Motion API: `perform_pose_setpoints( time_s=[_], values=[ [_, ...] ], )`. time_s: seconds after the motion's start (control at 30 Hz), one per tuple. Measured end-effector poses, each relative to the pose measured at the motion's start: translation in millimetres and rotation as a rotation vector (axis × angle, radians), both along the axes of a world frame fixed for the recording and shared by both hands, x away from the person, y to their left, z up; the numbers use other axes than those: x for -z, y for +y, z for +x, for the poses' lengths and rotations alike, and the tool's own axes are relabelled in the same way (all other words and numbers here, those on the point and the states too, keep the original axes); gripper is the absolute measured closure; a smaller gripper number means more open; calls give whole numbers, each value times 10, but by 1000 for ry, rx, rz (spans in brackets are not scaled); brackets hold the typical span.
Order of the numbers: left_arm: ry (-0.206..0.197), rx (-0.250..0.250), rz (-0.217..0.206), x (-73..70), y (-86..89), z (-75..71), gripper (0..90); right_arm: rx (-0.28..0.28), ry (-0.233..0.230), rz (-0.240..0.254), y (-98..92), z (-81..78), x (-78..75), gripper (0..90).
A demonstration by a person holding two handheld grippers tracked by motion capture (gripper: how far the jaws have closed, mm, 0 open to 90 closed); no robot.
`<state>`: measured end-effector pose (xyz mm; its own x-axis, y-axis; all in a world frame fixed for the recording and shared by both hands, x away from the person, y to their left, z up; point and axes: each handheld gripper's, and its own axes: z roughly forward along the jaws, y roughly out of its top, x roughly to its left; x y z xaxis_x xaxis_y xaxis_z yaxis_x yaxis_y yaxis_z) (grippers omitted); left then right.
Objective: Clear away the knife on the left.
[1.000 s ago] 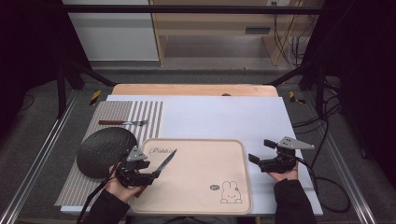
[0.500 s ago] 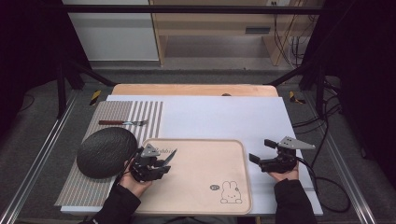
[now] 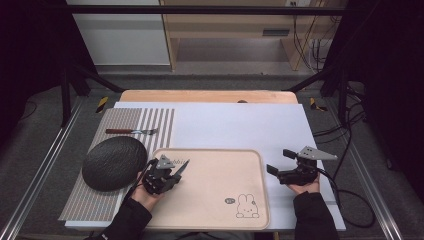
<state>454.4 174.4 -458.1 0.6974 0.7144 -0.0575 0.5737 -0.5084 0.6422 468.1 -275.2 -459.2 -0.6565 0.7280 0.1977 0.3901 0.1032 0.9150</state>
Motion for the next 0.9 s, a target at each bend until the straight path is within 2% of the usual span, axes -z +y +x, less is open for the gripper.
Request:
perform_pose_setpoints(
  time_s=[0.27, 0.63, 0.9],
  values=[
    [-12, -9, 42, 45, -13, 21, 898, 1, -1, 0, -1, 1, -1, 3],
    [-28, -40, 65, 42, 29, 34, 898, 2, -2, 0, -3, 1, -1, 3],
    [-26, -71, 67, 41, 94, 56, 898, 1, -1, 0, -5, 1, 1, 3]
  ],
)
